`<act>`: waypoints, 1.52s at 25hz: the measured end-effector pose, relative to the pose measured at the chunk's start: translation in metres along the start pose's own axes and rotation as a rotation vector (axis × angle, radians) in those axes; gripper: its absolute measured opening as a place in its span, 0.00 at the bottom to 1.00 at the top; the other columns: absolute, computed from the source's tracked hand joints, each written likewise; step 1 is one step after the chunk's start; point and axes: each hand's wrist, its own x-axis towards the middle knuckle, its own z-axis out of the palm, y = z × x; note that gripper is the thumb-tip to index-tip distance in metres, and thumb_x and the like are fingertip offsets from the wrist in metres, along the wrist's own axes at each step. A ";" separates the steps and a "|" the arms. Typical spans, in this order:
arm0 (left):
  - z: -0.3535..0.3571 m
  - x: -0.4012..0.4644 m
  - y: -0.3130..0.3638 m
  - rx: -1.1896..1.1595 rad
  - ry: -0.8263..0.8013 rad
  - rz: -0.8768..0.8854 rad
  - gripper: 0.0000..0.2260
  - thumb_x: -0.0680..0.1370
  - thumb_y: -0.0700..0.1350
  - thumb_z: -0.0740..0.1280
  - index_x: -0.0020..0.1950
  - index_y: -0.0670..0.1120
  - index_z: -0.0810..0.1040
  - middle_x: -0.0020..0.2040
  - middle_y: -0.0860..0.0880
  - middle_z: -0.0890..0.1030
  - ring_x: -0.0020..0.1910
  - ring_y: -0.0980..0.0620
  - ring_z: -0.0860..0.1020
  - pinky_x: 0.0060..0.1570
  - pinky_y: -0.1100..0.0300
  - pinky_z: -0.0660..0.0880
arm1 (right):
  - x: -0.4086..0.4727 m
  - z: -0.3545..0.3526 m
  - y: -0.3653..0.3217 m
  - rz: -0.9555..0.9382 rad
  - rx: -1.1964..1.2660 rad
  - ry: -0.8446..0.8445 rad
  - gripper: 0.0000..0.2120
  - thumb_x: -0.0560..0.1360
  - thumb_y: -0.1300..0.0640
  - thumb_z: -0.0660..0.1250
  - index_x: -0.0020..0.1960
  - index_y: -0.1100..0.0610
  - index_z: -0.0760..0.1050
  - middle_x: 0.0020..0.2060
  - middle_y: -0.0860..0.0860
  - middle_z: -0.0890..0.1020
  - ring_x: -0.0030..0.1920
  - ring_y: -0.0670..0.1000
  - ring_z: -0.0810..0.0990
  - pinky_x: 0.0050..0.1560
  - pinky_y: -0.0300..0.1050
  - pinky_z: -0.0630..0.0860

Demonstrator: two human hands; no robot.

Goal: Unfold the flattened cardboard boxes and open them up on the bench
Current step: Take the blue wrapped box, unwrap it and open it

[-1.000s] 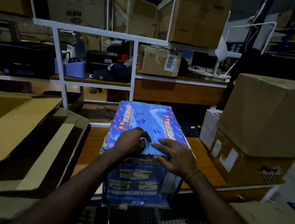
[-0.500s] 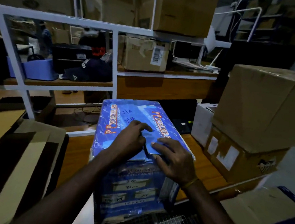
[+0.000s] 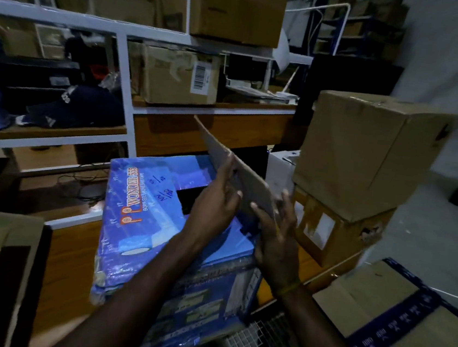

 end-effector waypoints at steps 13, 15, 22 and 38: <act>0.064 0.008 -0.015 0.392 -0.401 0.117 0.22 0.78 0.33 0.57 0.68 0.49 0.75 0.73 0.48 0.69 0.71 0.48 0.69 0.62 0.59 0.68 | -0.041 -0.005 0.039 0.292 0.066 -0.128 0.25 0.80 0.34 0.54 0.68 0.49 0.73 0.59 0.49 0.81 0.55 0.53 0.81 0.46 0.45 0.79; 0.065 0.005 -0.012 0.402 -0.344 0.098 0.20 0.78 0.34 0.59 0.65 0.50 0.77 0.70 0.48 0.73 0.67 0.47 0.73 0.58 0.55 0.72 | -0.042 -0.006 0.038 0.337 0.148 -0.122 0.25 0.79 0.34 0.54 0.65 0.49 0.74 0.53 0.47 0.82 0.47 0.51 0.82 0.37 0.46 0.79; 0.040 -0.036 0.010 0.405 0.228 0.082 0.12 0.75 0.47 0.61 0.53 0.55 0.82 0.52 0.54 0.82 0.53 0.53 0.79 0.61 0.54 0.66 | -0.008 -0.008 0.018 0.093 0.054 -0.257 0.14 0.79 0.50 0.58 0.52 0.53 0.80 0.53 0.52 0.80 0.55 0.56 0.79 0.55 0.55 0.77; -0.046 -0.154 0.014 0.677 0.699 -0.059 0.19 0.78 0.39 0.64 0.68 0.52 0.73 0.67 0.50 0.73 0.61 0.51 0.76 0.46 0.52 0.80 | 0.046 0.052 -0.072 -0.235 0.495 -0.779 0.44 0.77 0.49 0.68 0.78 0.38 0.38 0.79 0.47 0.41 0.65 0.61 0.74 0.43 0.53 0.79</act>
